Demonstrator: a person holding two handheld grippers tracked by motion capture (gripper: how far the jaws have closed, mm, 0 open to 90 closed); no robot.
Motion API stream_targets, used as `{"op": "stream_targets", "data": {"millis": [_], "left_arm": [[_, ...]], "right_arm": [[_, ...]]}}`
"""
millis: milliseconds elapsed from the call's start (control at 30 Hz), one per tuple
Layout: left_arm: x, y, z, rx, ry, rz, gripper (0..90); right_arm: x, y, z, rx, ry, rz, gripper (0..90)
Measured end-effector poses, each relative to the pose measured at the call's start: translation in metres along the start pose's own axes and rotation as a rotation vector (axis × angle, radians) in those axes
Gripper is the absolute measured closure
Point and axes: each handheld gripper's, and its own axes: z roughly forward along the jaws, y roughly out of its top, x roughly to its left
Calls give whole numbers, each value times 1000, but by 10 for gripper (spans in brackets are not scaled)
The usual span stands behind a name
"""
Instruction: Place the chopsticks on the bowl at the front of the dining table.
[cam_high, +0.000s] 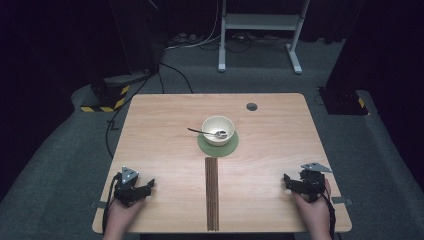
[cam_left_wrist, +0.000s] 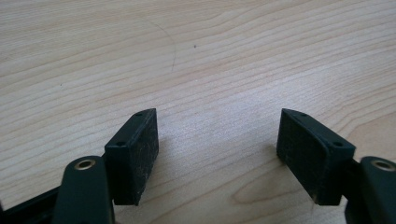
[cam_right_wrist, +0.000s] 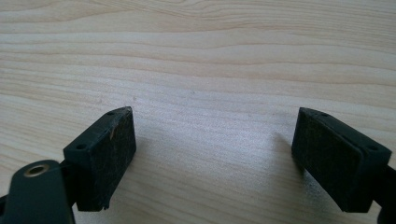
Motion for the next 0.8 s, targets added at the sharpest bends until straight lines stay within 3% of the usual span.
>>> {"op": "stream_targets", "data": {"millis": [367, 467, 567, 633, 767, 800], "left_arm": [[2, 1, 0, 14, -7, 13, 293], [0, 1, 1, 0, -8, -1, 292], [1, 1, 0, 12, -9, 13, 292], [1, 1, 1, 6, -7, 5, 292], [1, 1, 2, 11, -10, 4, 292], [1, 1, 2, 11, -11, 3, 291]], "right_arm": [[3, 6, 4, 14, 19, -23, 137], [10, 8, 6, 4, 10, -14, 172], [18, 7, 3, 15, 21, -39, 195], [28, 8, 3, 7, 27, -73, 195], [38, 9, 4, 7, 39, -90, 194], [46, 11, 4, 6, 43, -102, 195]]}}
